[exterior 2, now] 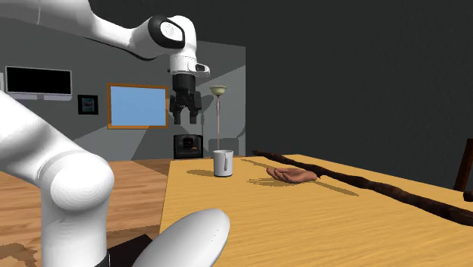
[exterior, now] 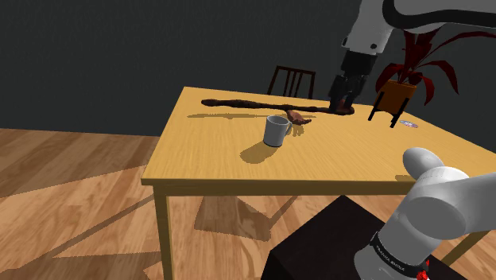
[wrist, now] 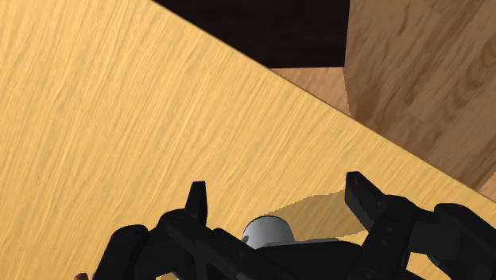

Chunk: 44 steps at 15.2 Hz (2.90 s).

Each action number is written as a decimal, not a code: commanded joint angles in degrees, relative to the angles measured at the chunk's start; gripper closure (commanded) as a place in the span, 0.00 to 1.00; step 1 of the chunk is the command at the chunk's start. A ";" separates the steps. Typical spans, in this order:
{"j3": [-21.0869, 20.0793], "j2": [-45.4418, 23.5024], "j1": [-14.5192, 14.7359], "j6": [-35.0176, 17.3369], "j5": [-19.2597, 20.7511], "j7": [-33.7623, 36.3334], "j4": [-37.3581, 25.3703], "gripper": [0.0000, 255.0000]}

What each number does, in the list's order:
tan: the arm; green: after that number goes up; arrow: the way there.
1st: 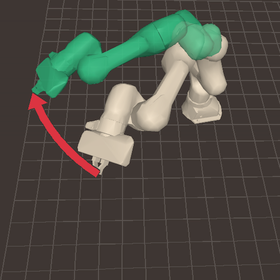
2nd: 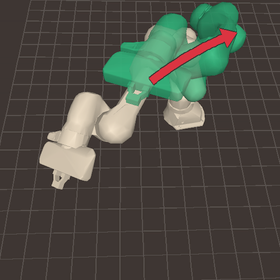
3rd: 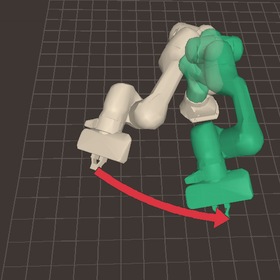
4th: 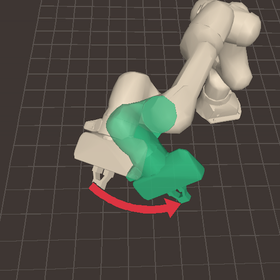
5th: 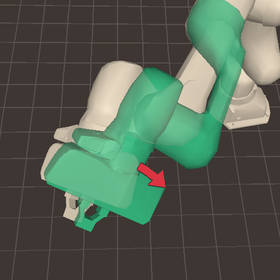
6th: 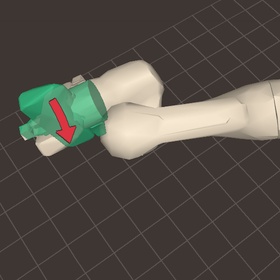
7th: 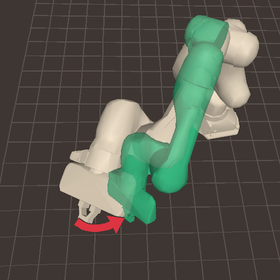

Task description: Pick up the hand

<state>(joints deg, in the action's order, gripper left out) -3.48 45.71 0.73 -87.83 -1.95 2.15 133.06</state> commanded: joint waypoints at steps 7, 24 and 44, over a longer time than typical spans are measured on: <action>-0.60 -12.10 -3.08 -7.00 3.82 2.46 -3.65 0.00; 0.31 -47.85 -9.85 -14.65 16.65 12.05 -27.22 0.00; 1.82 -58.90 -10.81 -18.61 20.09 15.41 -32.96 1.00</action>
<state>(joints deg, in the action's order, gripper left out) -1.66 -13.14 -10.07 -106.42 18.14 17.57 100.08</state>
